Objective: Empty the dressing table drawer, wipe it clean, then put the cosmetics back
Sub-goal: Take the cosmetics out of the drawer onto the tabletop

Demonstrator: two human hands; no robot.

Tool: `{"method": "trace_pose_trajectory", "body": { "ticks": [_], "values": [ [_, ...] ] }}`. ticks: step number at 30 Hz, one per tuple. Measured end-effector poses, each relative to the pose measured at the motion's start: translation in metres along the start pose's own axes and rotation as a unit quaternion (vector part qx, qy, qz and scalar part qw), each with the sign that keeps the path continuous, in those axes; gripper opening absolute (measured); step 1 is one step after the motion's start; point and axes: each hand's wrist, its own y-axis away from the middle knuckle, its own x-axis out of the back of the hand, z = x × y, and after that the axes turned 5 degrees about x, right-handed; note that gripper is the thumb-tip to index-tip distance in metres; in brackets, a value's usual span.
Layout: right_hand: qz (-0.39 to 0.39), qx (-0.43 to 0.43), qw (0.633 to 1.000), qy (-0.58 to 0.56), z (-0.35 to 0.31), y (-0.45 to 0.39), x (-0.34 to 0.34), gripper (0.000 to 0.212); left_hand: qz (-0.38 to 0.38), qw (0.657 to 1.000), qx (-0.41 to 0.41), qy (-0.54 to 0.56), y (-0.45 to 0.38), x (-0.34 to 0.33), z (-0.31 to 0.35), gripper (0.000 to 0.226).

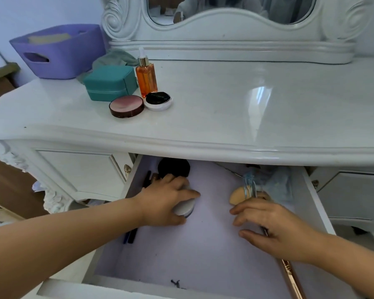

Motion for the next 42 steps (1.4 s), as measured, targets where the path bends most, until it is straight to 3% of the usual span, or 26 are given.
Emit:
{"method": "trace_pose_trajectory", "body": {
  "ticks": [5, 10, 13, 17, 21, 27, 35, 42],
  "values": [
    [-0.005, -0.023, 0.999, 0.028, 0.004, 0.021, 0.008, 0.015, 0.008, 0.997, -0.069, 0.022, -0.001, 0.006, 0.023, 0.074],
    [0.003, -0.105, 0.993, 0.056, 0.005, 0.036, 0.033, 0.018, 0.006, 0.993, -0.113, 0.026, -0.014, 0.019, 0.05, 0.075],
    [-0.075, -0.149, 0.98, 0.11, 0.0, 0.045, 0.037, 0.027, 0.005, 0.991, -0.13, 0.01, -0.021, 0.02, 0.064, 0.073],
    [-0.16, -0.153, 0.932, 0.288, -0.011, 0.045, 0.021, 0.06, -0.002, 0.991, -0.134, 0.019, -0.023, 0.017, 0.071, 0.075],
    [-0.241, -0.211, 0.914, 0.25, -0.013, 0.04, 0.012, 0.068, -0.006, 0.99, -0.139, 0.019, -0.02, 0.017, 0.072, 0.075],
    [-0.228, -0.236, 0.941, 0.084, -0.019, 0.027, 0.008, 0.038, -0.012, 0.991, -0.132, 0.016, -0.01, 0.022, 0.067, 0.075],
    [-0.171, -0.2, 0.965, -0.015, -0.018, 0.015, 0.011, 0.046, 0.052, 0.987, -0.135, 0.062, 0.019, 0.032, 0.051, 0.073],
    [-0.009, -0.142, 0.986, -0.083, -0.04, -0.009, 0.062, 0.058, 0.196, 0.971, -0.107, 0.079, 0.041, 0.073, 0.035, 0.077]
  ]
}}
